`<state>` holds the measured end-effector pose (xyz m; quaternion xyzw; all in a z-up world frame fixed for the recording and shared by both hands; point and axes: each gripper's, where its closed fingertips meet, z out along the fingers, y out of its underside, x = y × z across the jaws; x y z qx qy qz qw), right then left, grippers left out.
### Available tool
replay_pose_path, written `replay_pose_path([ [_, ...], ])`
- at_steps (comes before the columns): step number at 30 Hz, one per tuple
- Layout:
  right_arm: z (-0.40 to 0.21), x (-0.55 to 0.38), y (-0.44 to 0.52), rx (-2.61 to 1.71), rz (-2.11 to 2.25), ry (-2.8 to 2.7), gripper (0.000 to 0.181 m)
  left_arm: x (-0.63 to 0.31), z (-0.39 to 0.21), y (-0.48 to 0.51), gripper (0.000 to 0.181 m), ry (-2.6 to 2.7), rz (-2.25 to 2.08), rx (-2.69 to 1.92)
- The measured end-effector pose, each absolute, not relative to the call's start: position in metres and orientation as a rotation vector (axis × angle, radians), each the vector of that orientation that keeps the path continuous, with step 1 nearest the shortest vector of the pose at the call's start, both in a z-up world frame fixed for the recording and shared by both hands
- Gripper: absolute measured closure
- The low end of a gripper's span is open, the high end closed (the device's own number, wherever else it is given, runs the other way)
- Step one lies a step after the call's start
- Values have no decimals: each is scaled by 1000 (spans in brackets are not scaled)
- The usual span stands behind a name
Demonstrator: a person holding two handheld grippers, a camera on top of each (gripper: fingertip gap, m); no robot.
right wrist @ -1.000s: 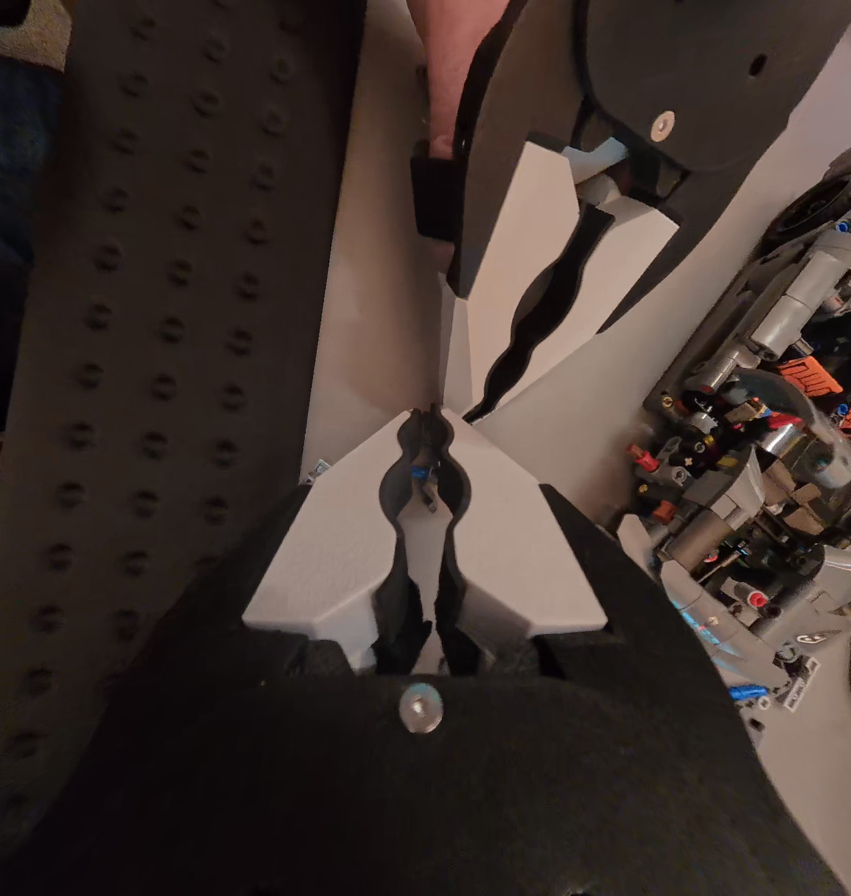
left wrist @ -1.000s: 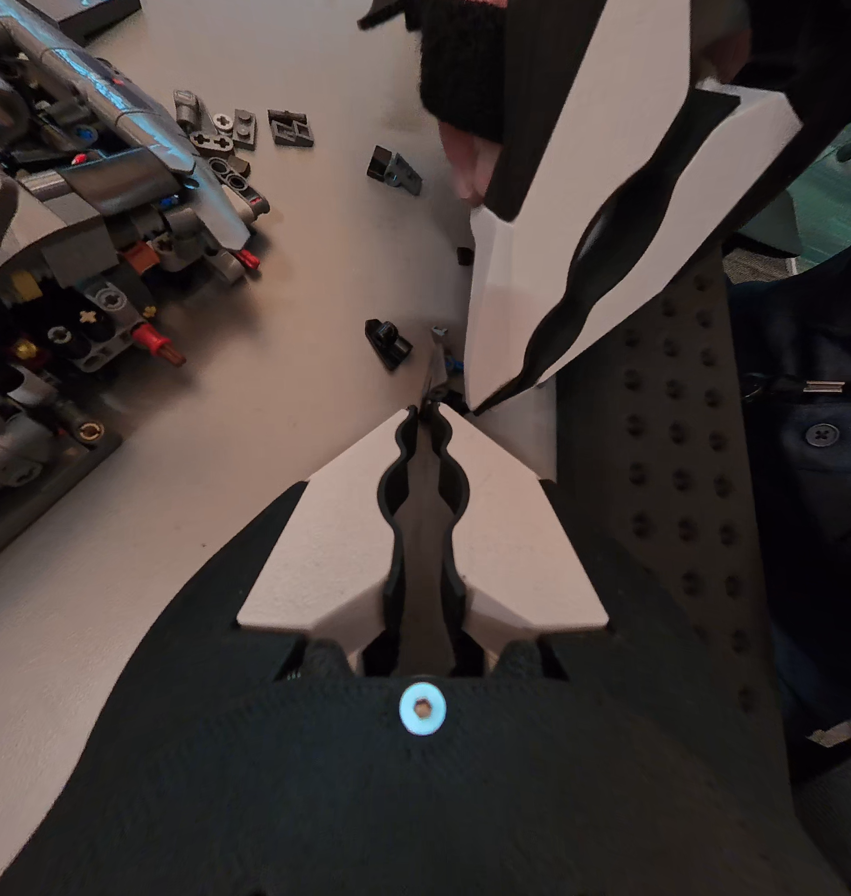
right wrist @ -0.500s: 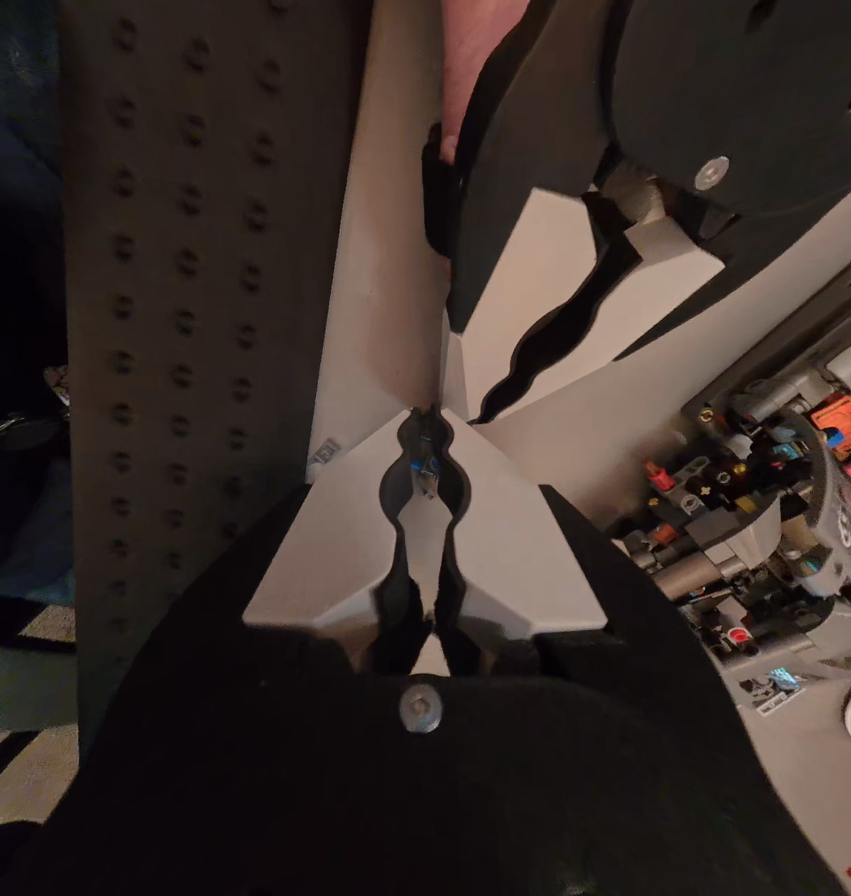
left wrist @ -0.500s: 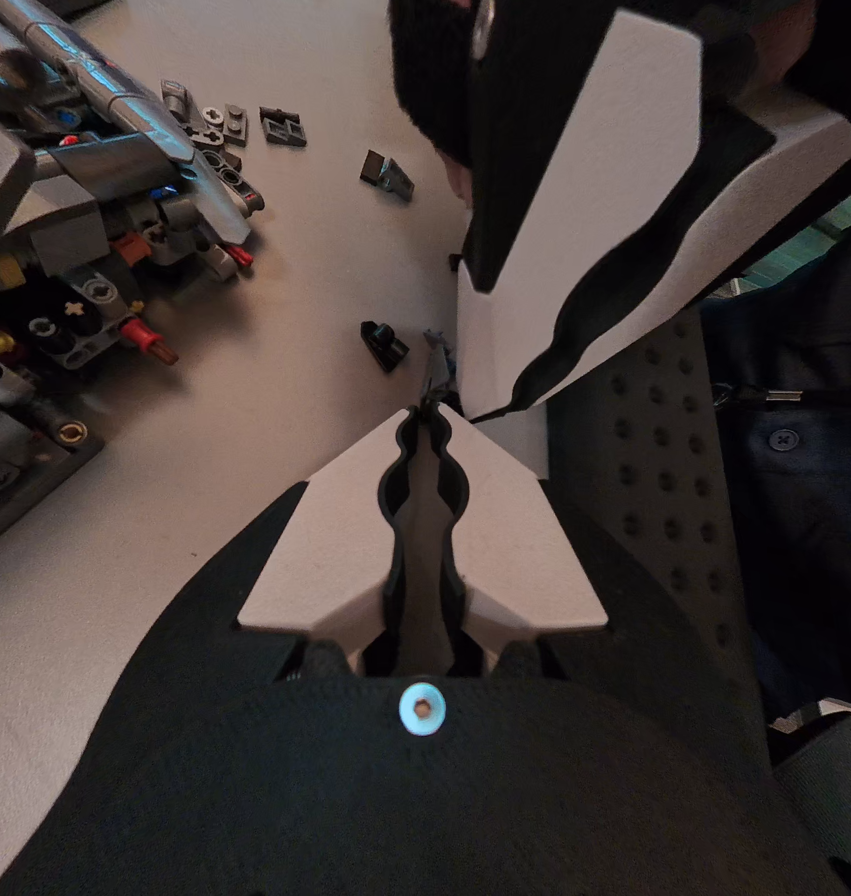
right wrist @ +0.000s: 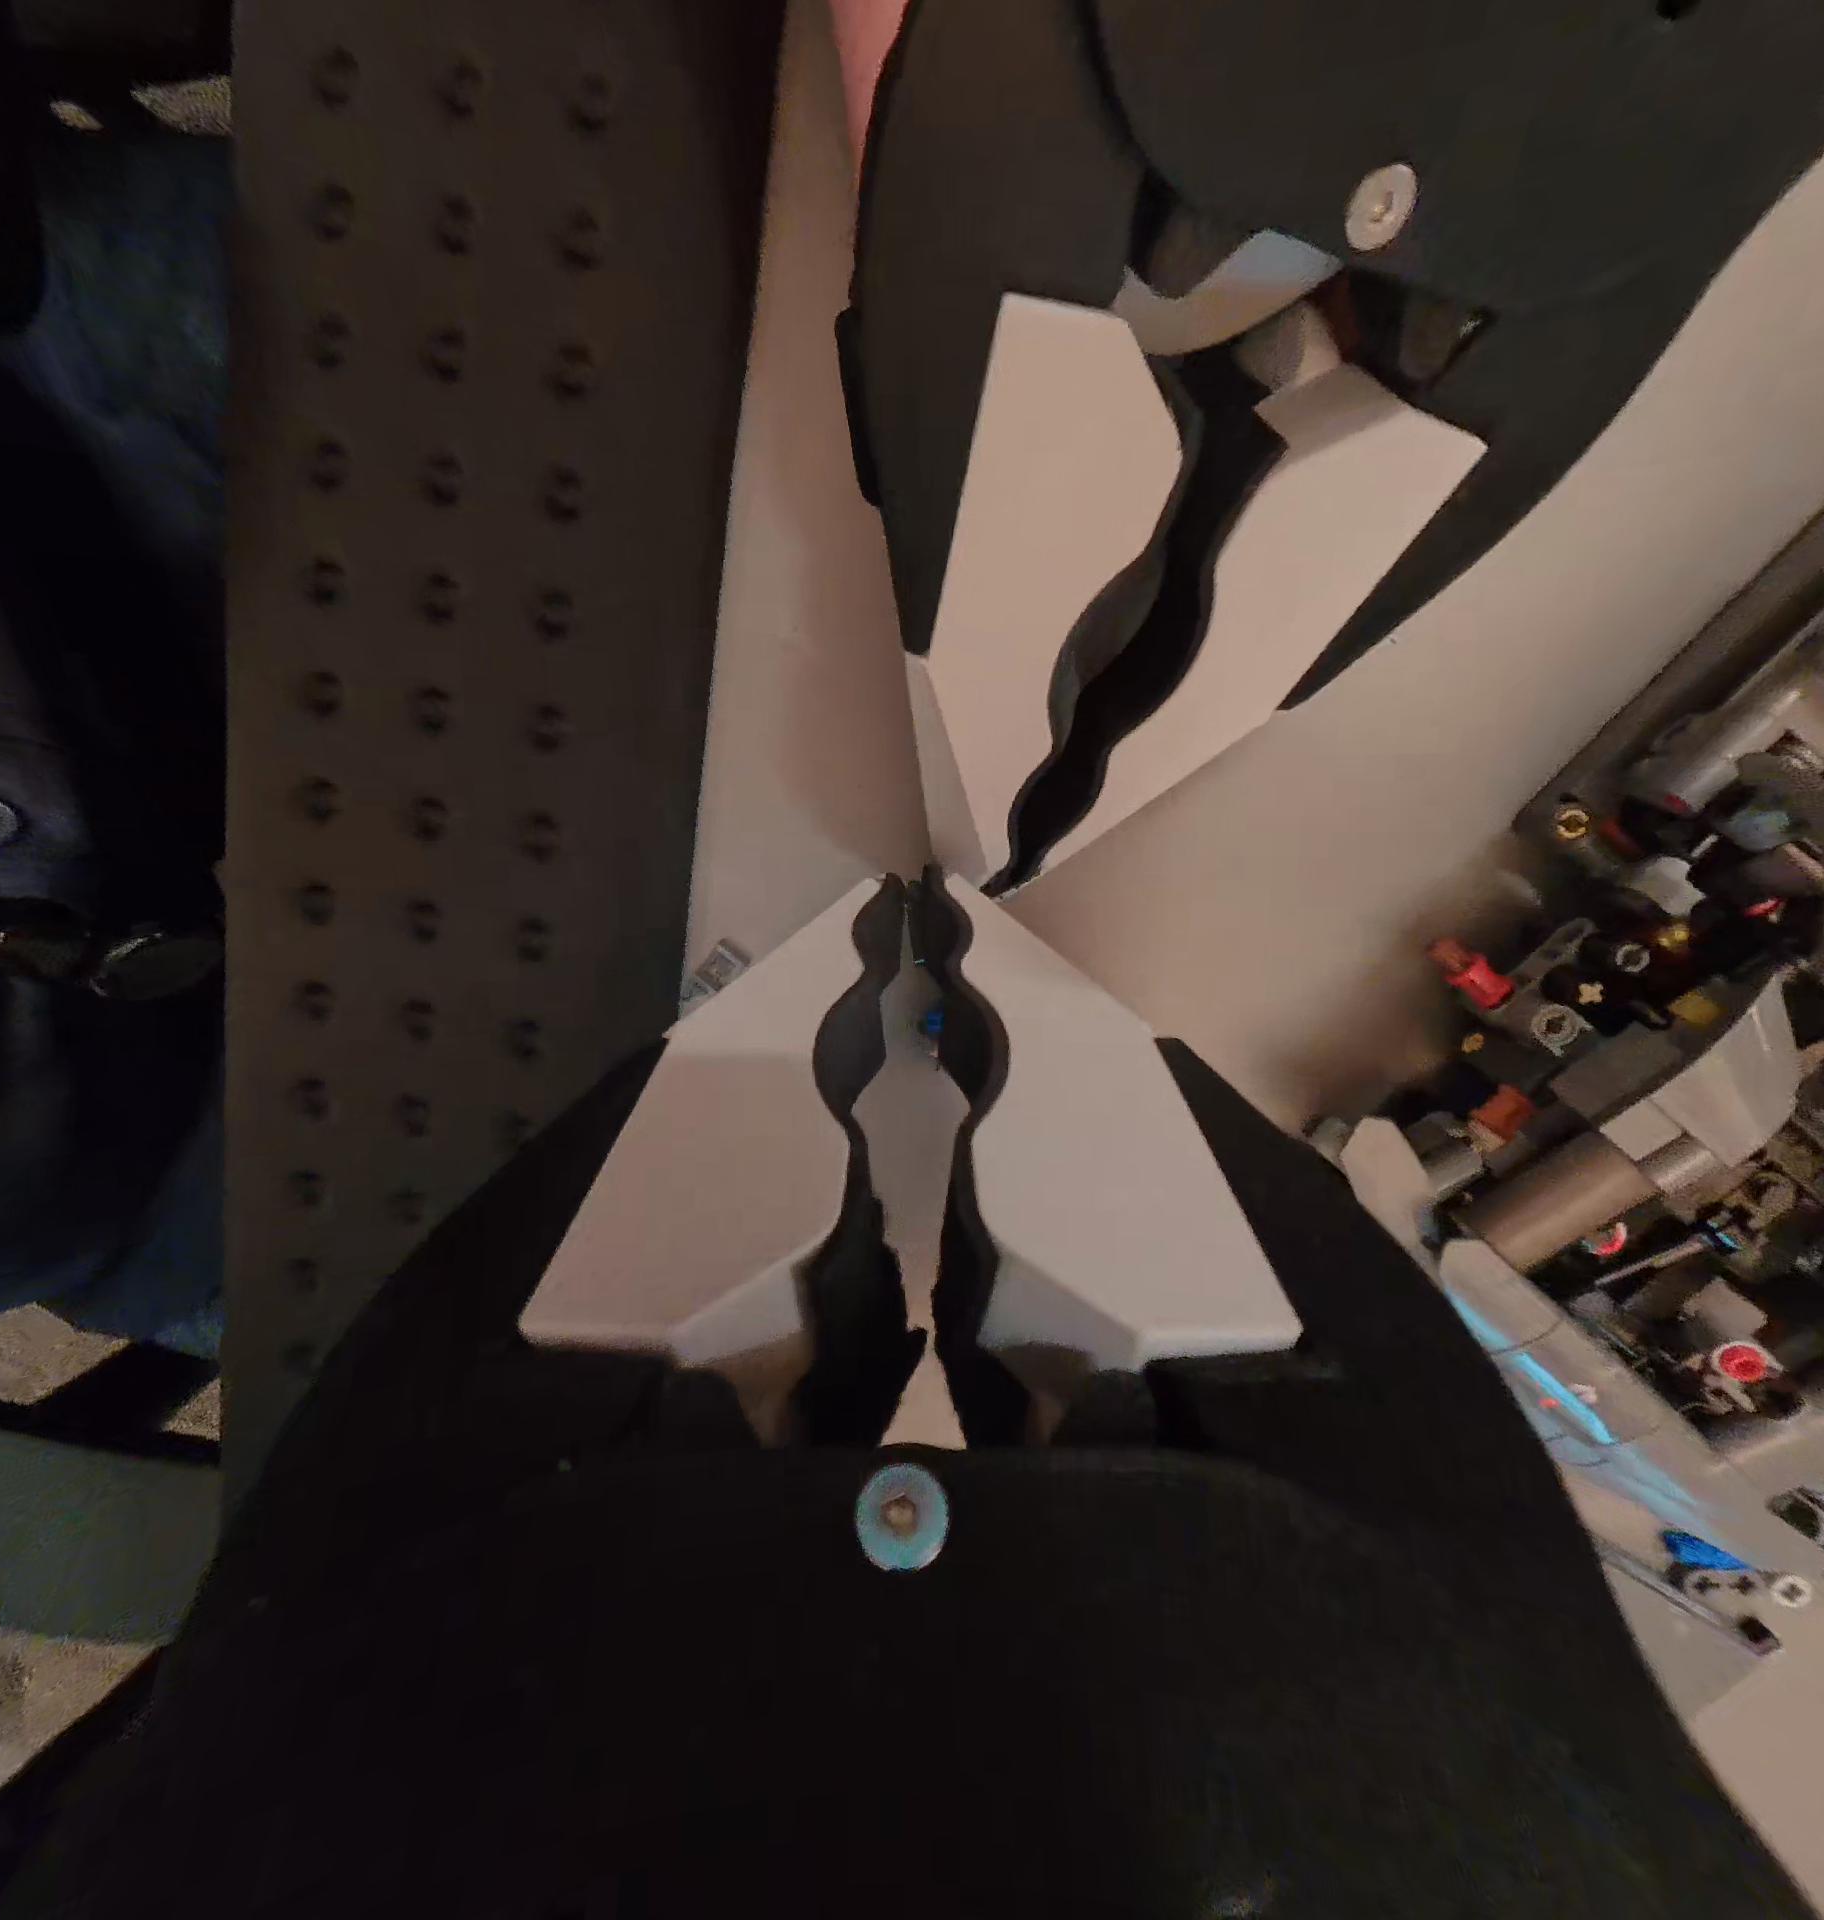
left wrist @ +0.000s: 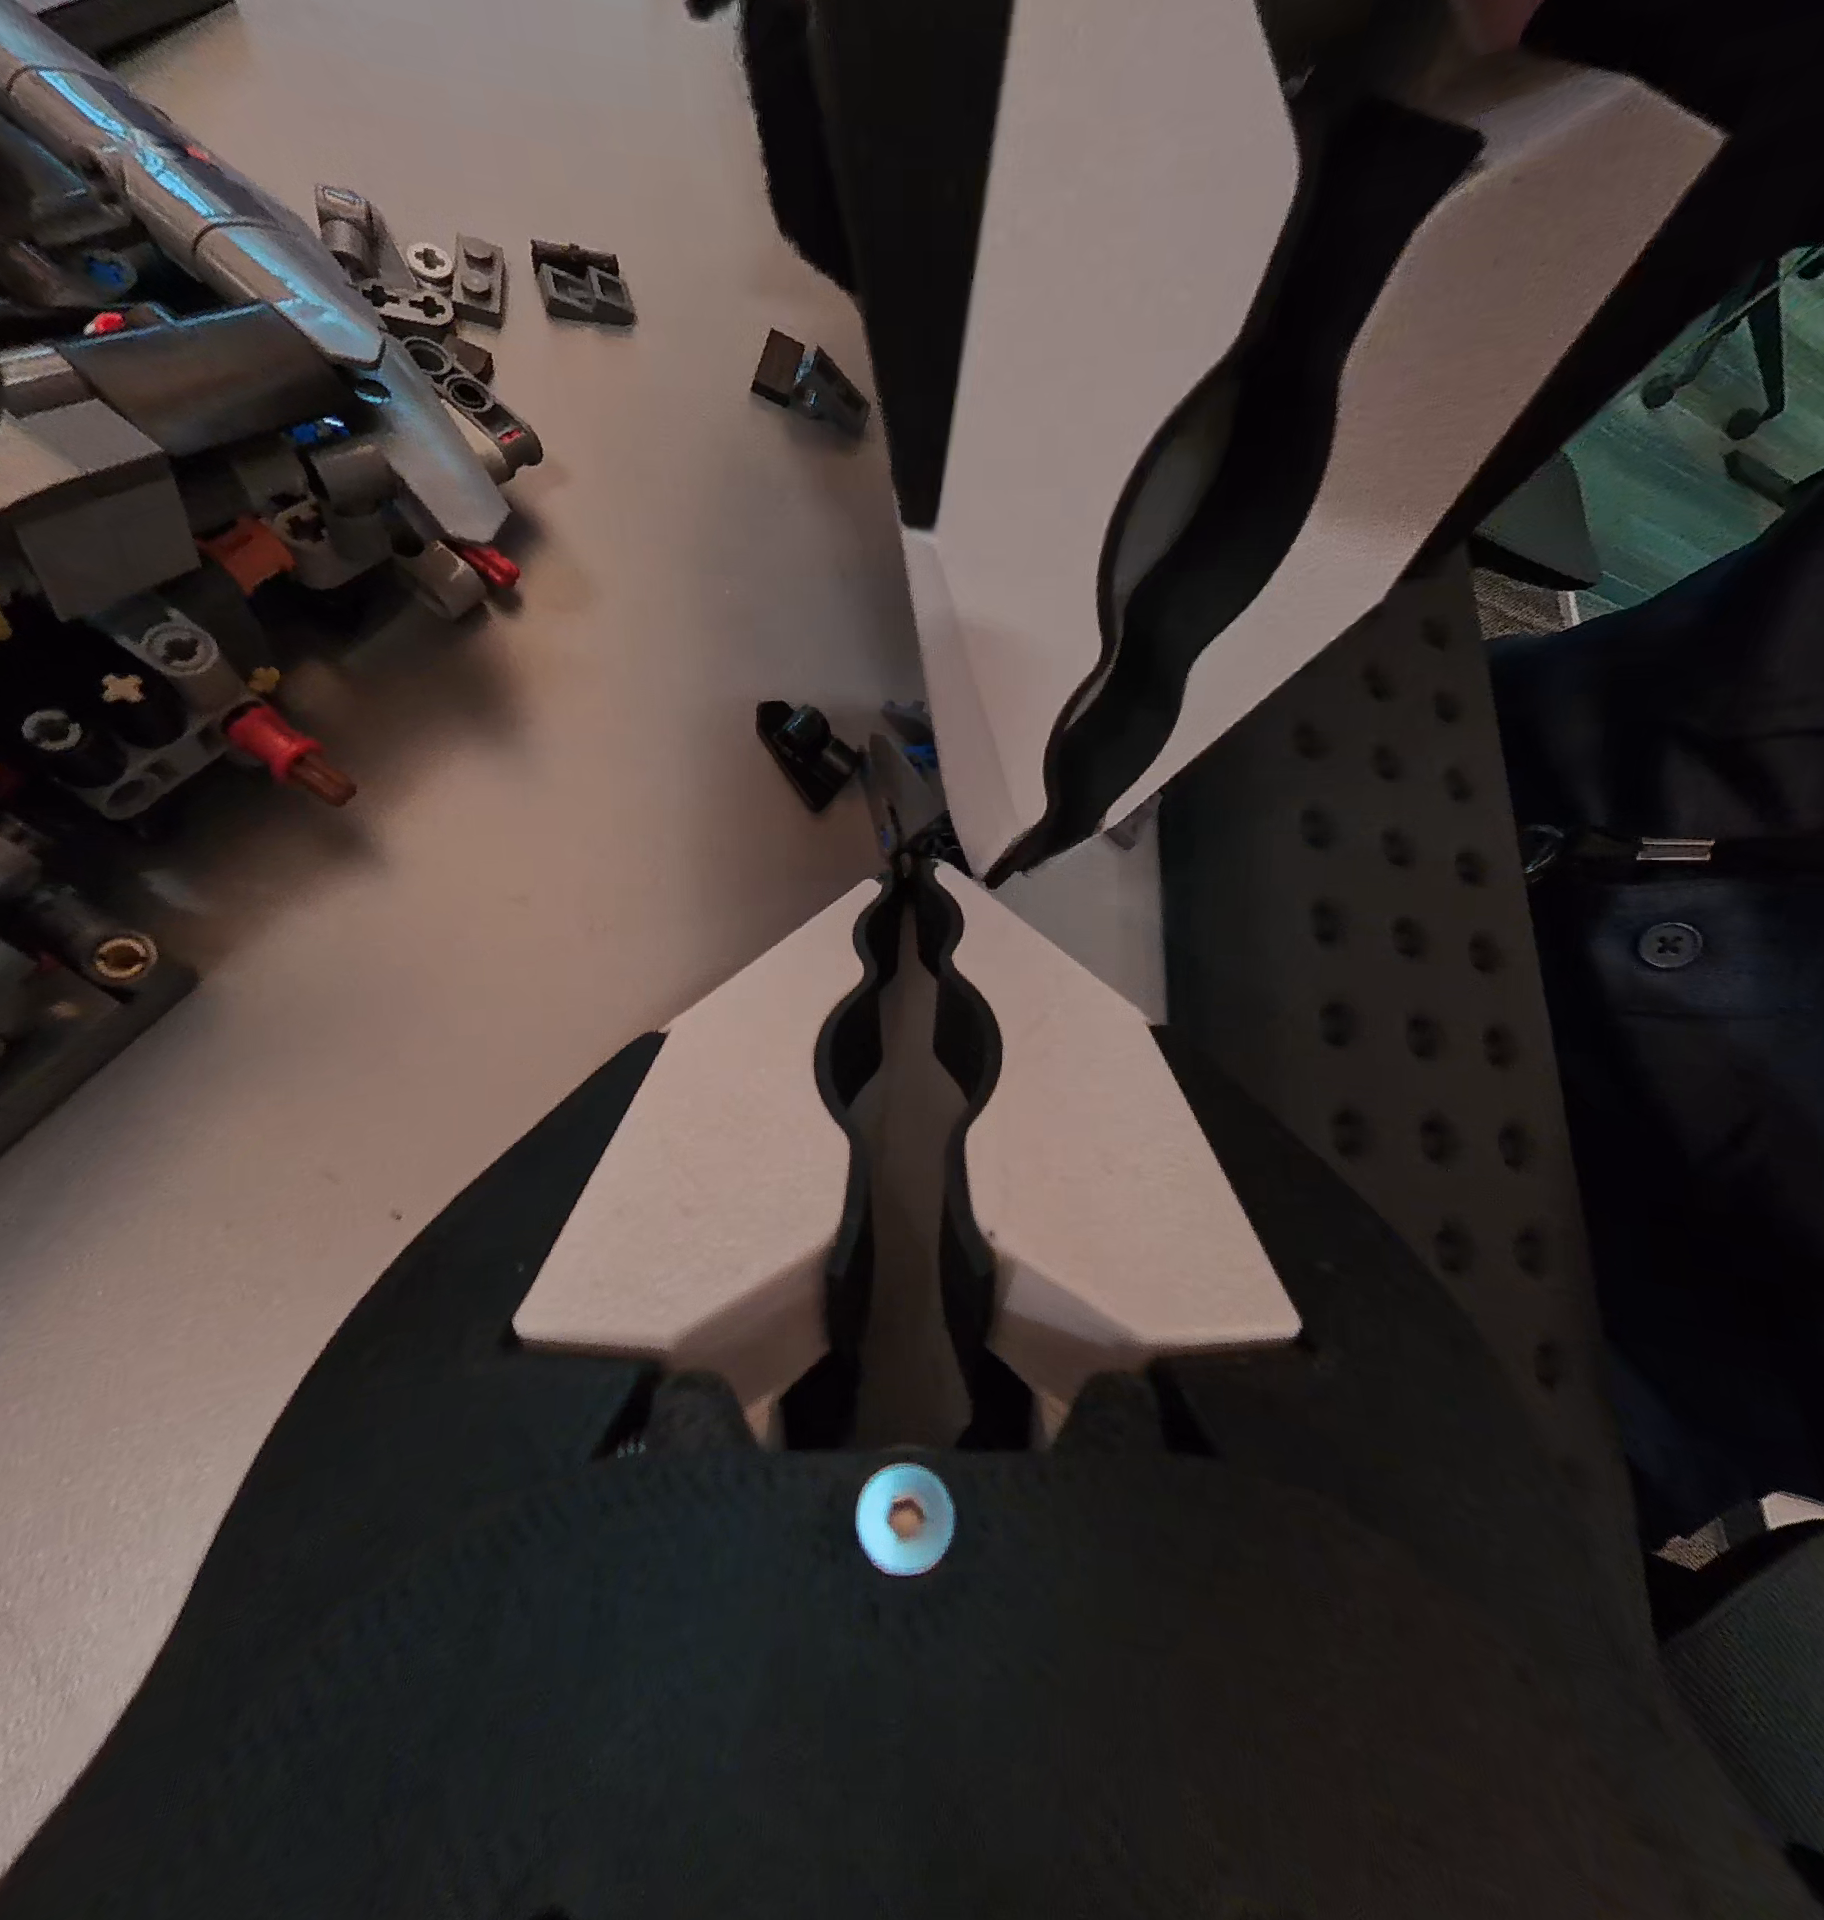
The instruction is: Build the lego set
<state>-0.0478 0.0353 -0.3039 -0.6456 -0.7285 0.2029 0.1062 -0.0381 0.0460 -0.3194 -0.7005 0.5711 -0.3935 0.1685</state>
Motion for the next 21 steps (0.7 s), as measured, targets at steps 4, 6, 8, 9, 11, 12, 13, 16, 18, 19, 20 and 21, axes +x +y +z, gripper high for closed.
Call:
replay_pose_path([
  [4, -304, -46, 36, -1914, 633, -2122, 180, -38, -319, 46, 181, 1623, -1122, -1993],
  [6, -303, -45, 36, -1903, 642, -2117, 180, -38, -319, 46, 181, 1622, -1123, -1993],
  [8, -303, -45, 36, -1885, 640, -2109, 180, -38, -319, 46, 181, 1623, -1122, -1992],
  [9, -304, -45, 36, -1872, 631, -2108, 180, -38, -319, 46, 181, 1622, -1124, -1993],
  [11, -304, -46, 36, -1856, 614, -2108, 180, -38, -319, 46, 181, 1622, -1127, -1993],
  [12, -305, -46, 35, -1849, 602, -2114, 180, -38, -319, 46, 181, 1622, -1128, -1992],
  [13, -307, -46, 34, -1850, 579, -2131, 180, -37, -319, 45, 181, 1624, -1130, -1991],
  [16, -327, -38, 37, -1884, 476, -2184, 180, -39, -322, 45, 181, 1642, -1095, -1995],
  [18, -326, -38, 33, -1884, 546, -2159, 181, -39, -322, 46, 181, 1637, -1095, -1996],
  [19, -325, -38, 32, -1885, 571, -2145, 181, -39, -322, 46, 181, 1638, -1095, -1995],
  [20, -323, -38, 31, -1878, 587, -2133, 181, -39, -322, 46, 181, 1636, -1104, -1999],
  [21, -317, -39, 30, -1865, 612, -2114, 181, -39, -322, 46, 181, 1631, -1110, -2006],
])
